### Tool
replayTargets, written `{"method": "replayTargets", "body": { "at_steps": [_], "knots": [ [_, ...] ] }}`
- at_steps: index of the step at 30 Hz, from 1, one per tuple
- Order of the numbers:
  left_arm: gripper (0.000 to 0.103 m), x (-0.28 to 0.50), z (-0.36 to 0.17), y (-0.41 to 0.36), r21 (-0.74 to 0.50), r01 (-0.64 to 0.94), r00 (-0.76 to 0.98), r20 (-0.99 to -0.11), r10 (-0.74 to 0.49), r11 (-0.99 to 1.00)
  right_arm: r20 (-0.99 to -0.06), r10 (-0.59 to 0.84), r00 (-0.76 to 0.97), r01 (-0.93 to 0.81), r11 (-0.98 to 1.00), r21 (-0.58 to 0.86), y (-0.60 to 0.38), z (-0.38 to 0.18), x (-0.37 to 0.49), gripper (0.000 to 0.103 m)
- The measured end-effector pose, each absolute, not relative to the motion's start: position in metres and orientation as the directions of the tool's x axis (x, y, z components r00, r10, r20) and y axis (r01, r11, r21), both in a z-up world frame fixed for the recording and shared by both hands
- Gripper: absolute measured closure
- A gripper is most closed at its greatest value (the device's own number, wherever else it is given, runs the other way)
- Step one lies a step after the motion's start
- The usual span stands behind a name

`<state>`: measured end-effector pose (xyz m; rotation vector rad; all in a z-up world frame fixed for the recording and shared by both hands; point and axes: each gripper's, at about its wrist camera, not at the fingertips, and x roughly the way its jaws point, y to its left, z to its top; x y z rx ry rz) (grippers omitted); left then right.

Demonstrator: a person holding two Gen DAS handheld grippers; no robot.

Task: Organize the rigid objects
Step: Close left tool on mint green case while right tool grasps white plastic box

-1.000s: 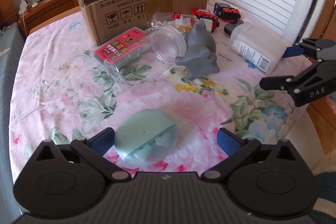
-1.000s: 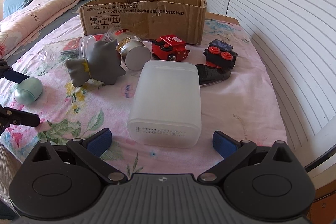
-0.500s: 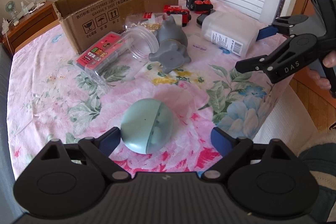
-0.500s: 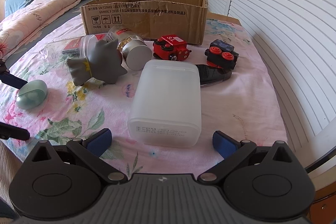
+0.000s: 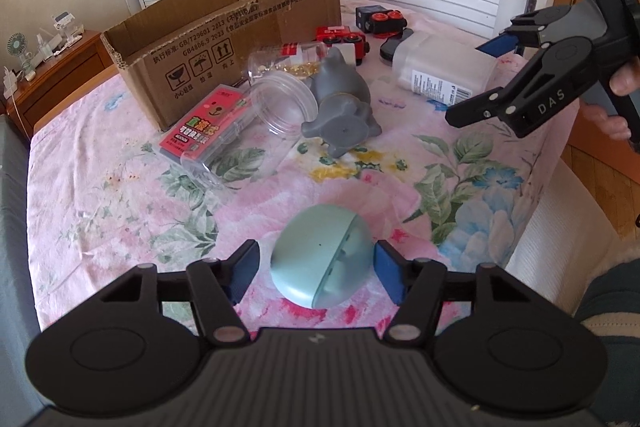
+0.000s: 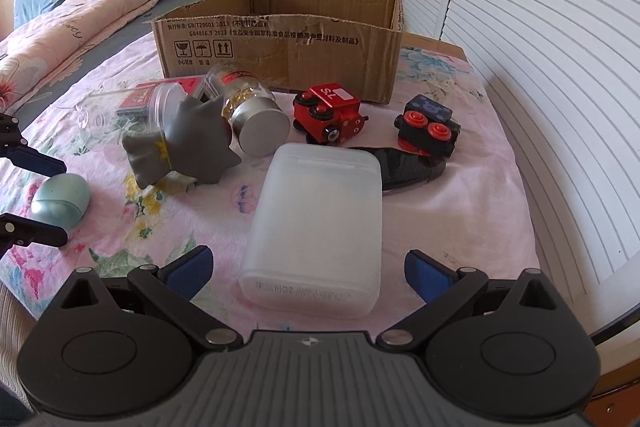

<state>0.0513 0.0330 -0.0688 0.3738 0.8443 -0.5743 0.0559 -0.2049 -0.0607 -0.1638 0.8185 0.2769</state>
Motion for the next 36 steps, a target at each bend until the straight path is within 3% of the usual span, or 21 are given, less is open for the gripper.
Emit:
{"method": "replayTargets", "body": {
  "at_steps": [12, 21, 25, 36],
  "knots": [
    [0.042, 0.054, -0.068, 0.032, 0.044, 0.663, 0.474, -0.797, -0.374, 0.747, -0.746, 0.179, 0.641, -0.295, 0.955, -0.025, -0.208, -0.054, 0.073, 0.002],
    [0.051, 0.06, -0.065, 0.029, 0.04, 0.706, 0.426, -0.821, -0.379, 0.707, -0.768, 0.16, 0.621, -0.303, 0.952, -0.047, -0.191, -0.057, 0.085, 0.018],
    [0.051, 0.061, -0.064, 0.029, 0.041, 0.704, 0.421, -0.829, -0.369, 0.709, -0.775, 0.13, 0.618, -0.283, 0.957, -0.066, -0.193, -0.057, 0.087, 0.032],
    [0.051, 0.065, -0.043, 0.033, 0.021, 0.685, 0.414, -0.834, -0.365, 0.728, -0.78, 0.149, 0.608, -0.303, 0.951, -0.054, -0.204, -0.032, 0.084, 0.032]
  ]
}}
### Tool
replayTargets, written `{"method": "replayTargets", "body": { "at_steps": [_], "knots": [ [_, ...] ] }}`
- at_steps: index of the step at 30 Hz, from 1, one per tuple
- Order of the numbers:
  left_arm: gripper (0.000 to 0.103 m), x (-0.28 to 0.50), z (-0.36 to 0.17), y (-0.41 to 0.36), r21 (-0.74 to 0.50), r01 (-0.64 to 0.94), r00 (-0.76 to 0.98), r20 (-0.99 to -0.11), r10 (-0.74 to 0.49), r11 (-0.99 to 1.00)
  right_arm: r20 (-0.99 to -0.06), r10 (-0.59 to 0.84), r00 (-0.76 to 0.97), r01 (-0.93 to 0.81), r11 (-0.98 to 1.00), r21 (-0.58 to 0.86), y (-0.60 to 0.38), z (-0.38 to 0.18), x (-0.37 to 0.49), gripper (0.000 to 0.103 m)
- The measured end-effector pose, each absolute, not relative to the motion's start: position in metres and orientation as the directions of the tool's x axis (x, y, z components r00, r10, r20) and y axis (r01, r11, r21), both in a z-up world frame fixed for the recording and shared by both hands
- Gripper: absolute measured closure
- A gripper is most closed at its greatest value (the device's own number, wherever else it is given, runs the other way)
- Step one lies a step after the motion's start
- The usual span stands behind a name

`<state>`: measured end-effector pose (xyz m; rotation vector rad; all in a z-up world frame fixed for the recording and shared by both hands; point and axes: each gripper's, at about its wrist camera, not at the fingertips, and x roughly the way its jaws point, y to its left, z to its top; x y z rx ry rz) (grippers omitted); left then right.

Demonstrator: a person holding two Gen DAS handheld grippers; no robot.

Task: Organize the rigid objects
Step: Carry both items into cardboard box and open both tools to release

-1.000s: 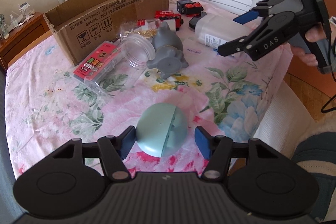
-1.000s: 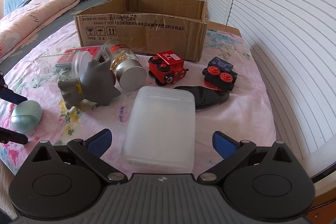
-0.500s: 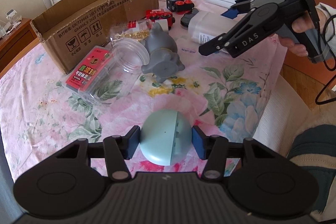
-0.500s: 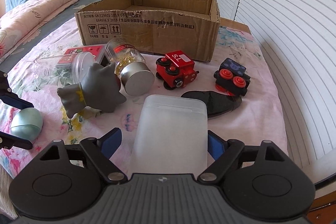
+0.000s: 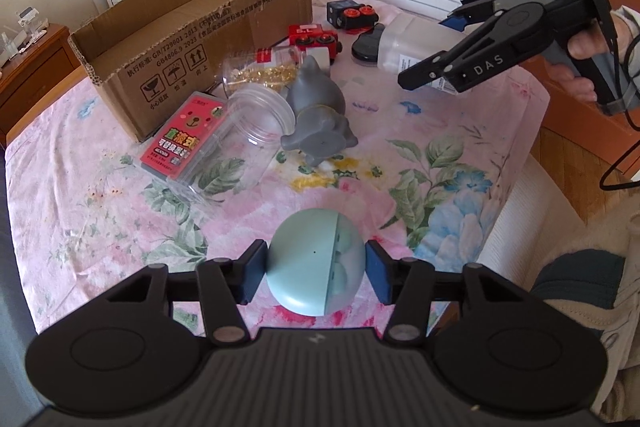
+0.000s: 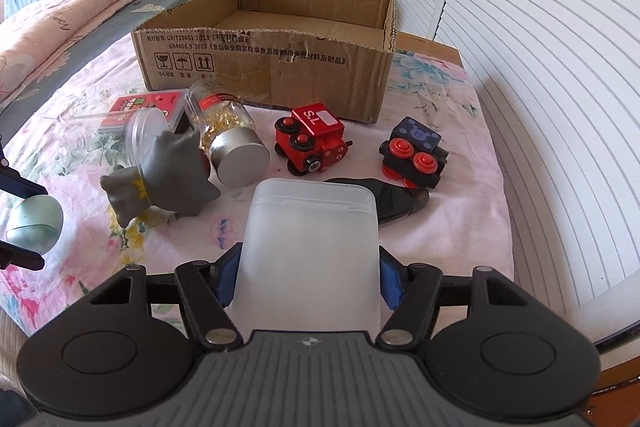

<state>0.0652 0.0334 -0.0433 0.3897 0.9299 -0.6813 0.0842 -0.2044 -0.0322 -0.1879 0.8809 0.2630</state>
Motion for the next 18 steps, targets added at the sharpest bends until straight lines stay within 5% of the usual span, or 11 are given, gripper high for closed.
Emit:
{"method": "replayTargets", "body": {
  "at_steps": [18],
  "knots": [
    [0.051, 0.221, 0.054, 0.026, 0.054, 0.535, 0.599, -0.728, -0.334, 0.843, -0.668, 0.298, 0.682, -0.396, 0.918, 0.005, -0.19, 0.057, 0.177, 0.032]
  ]
}}
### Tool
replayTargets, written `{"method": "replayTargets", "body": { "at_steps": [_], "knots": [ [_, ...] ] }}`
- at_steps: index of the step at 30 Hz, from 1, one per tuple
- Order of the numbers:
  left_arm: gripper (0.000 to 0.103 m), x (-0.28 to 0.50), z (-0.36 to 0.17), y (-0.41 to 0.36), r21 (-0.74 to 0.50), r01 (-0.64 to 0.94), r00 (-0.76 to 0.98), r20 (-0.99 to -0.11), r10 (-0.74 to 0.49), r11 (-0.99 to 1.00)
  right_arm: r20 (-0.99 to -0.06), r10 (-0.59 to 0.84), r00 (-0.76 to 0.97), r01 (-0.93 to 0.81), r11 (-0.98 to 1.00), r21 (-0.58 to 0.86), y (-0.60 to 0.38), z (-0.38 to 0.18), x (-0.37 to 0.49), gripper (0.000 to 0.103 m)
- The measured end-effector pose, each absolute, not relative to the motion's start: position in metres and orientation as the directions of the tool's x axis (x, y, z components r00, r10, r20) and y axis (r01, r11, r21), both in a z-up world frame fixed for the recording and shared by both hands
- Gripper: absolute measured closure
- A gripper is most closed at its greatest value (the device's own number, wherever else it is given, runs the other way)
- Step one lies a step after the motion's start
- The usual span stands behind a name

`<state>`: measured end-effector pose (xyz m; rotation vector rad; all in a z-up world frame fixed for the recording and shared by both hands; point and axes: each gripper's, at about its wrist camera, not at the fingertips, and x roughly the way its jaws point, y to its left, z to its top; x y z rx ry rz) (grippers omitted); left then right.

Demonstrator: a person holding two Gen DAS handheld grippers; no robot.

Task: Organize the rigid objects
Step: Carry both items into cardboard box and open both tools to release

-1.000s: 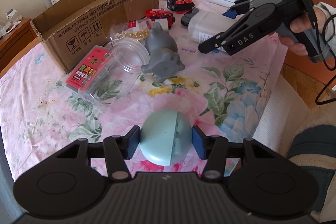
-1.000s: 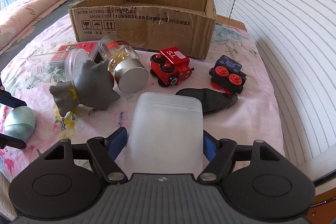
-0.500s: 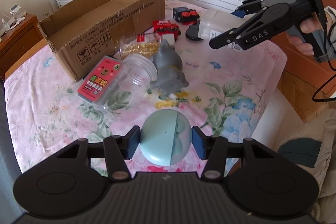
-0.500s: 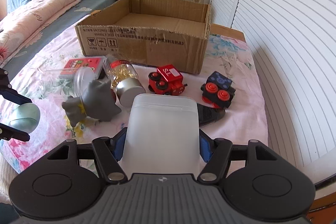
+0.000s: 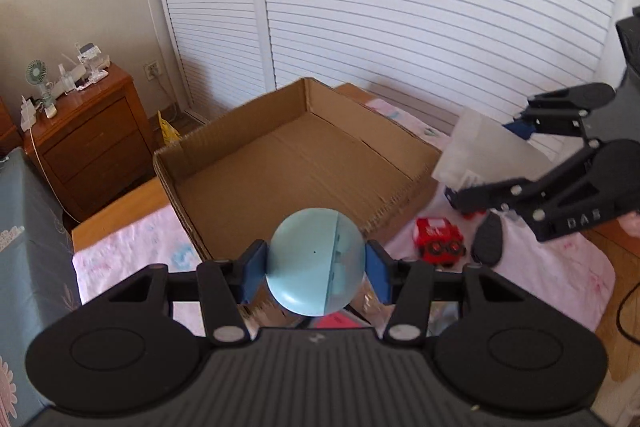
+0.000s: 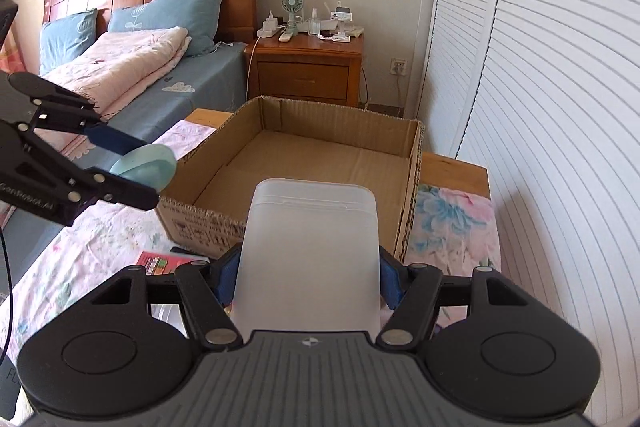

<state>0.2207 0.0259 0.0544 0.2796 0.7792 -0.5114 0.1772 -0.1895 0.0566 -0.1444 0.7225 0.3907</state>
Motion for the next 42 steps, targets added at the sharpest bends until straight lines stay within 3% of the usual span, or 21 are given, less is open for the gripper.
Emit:
{"method": "replayTargets", "body": {
  "at_steps": [16, 17, 20, 29, 39, 40, 41, 42],
  "knots": [
    [0.051, 0.342, -0.002, 0.019, 0.051, 0.393, 0.605, -0.766, -0.217, 0.918, -0.695, 0.275, 0.664, -0.371, 0.929, 0.013, -0.181, 0.053, 0.25, 0.032],
    [0.047, 0.343, -0.003, 0.021, 0.054, 0.376, 0.619, -0.757, -0.208, 0.925, -0.698, 0.273, 0.662, -0.37, 0.929, 0.012, -0.18, 0.052, 0.253, 0.032],
    [0.011, 0.339, 0.001, 0.026, 0.04, 0.341, 0.643, -0.739, -0.202, 0.939, -0.707, 0.266, 0.656, -0.364, 0.931, 0.012, -0.179, 0.05, 0.258, 0.032],
    [0.004, 0.281, 0.029, 0.046, 0.064, 0.384, 0.699, -0.672, -0.244, 0.921, -0.736, 0.26, 0.625, -0.364, 0.931, 0.02, -0.171, 0.041, 0.28, 0.032],
    [0.002, 0.201, 0.023, 0.066, 0.05, 0.347, 0.677, -0.704, -0.213, 0.937, -0.741, 0.245, 0.625, -0.35, 0.937, 0.014, -0.15, 0.04, 0.329, 0.032],
    [0.002, 0.195, 0.022, 0.067, 0.044, 0.345, 0.674, -0.707, -0.215, 0.938, -0.737, 0.24, 0.632, -0.342, 0.94, 0.013, -0.148, 0.04, 0.334, 0.026],
    [0.002, 0.19, 0.021, 0.068, 0.04, 0.34, 0.673, -0.708, -0.213, 0.94, -0.735, 0.234, 0.636, -0.333, 0.943, 0.013, -0.147, 0.041, 0.337, 0.011],
    [0.002, 0.183, 0.019, 0.069, 0.036, 0.333, 0.676, -0.706, -0.212, 0.942, -0.735, 0.228, 0.638, -0.322, 0.947, 0.014, -0.146, 0.042, 0.338, 0.005]
  ]
}}
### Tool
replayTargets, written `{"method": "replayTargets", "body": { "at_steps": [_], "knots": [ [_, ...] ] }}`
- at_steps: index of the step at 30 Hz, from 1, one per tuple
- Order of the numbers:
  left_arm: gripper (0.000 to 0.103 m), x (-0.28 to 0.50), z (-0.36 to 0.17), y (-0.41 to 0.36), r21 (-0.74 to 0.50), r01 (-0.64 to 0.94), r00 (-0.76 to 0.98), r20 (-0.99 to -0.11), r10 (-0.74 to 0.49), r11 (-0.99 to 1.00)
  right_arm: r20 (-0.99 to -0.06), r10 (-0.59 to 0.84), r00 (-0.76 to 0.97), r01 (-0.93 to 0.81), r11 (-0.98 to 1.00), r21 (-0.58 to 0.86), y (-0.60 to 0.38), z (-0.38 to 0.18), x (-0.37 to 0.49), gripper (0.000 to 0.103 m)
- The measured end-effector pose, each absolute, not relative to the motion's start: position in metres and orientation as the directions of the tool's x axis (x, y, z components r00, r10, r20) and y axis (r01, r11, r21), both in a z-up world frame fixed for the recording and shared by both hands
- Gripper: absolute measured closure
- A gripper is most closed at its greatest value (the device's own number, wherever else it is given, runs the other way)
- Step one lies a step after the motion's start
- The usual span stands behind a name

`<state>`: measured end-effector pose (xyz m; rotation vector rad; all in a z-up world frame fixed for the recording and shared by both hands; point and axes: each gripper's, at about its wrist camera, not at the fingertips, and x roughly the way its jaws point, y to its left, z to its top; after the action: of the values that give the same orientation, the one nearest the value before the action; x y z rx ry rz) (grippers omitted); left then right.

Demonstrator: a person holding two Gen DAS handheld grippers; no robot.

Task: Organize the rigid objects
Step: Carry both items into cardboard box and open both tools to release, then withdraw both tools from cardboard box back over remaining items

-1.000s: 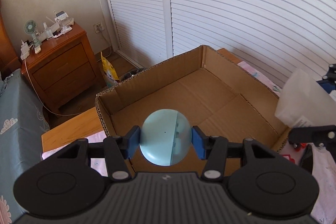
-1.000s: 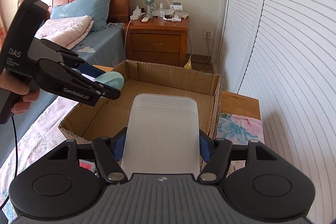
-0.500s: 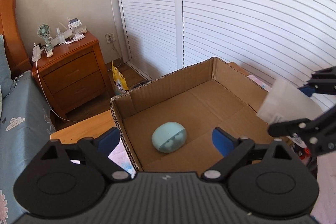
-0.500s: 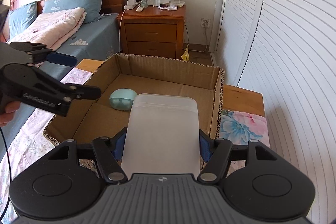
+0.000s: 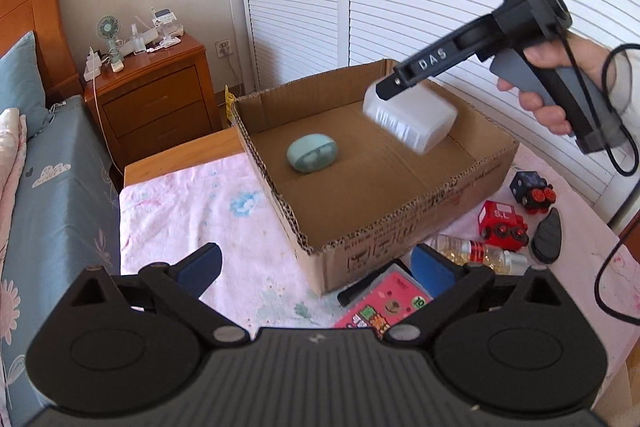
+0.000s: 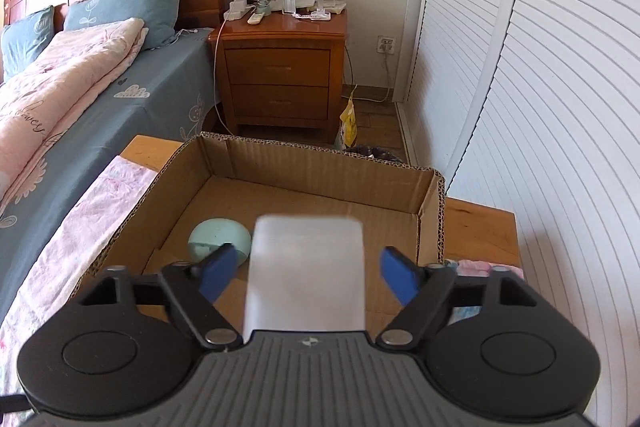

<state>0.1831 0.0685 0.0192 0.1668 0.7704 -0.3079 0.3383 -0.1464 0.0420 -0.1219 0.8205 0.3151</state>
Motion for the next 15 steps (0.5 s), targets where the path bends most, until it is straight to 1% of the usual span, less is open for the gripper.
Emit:
{"method": "replayTargets", "body": {
  "at_steps": [1, 6, 10, 15],
  "knots": [
    [0.002, 0.177, 0.018, 0.07, 0.033, 0.327, 0.68, -0.702, -0.211, 0.944, -0.724, 0.232, 0.65, -0.315, 0.949, 0.02, -0.147, 0.044, 0.336, 0.0],
    [0.002, 0.159, 0.014, 0.073, 0.01, 0.306, 0.687, -0.695, -0.213, 0.952, -0.692, 0.258, 0.674, -0.295, 0.953, 0.068, -0.158, 0.059, 0.31, 0.0],
    [0.002, 0.148, 0.011, 0.071, 0.009, 0.291, 0.692, -0.693, -0.204, 0.957, -0.679, 0.252, 0.689, -0.289, 0.955, 0.062, -0.163, 0.068, 0.281, 0.0],
    [0.002, 0.131, 0.008, 0.062, 0.019, 0.273, 0.705, -0.684, -0.187, 0.962, -0.656, 0.247, 0.714, -0.277, 0.959, 0.059, -0.173, 0.065, 0.235, 0.0]
  ]
}}
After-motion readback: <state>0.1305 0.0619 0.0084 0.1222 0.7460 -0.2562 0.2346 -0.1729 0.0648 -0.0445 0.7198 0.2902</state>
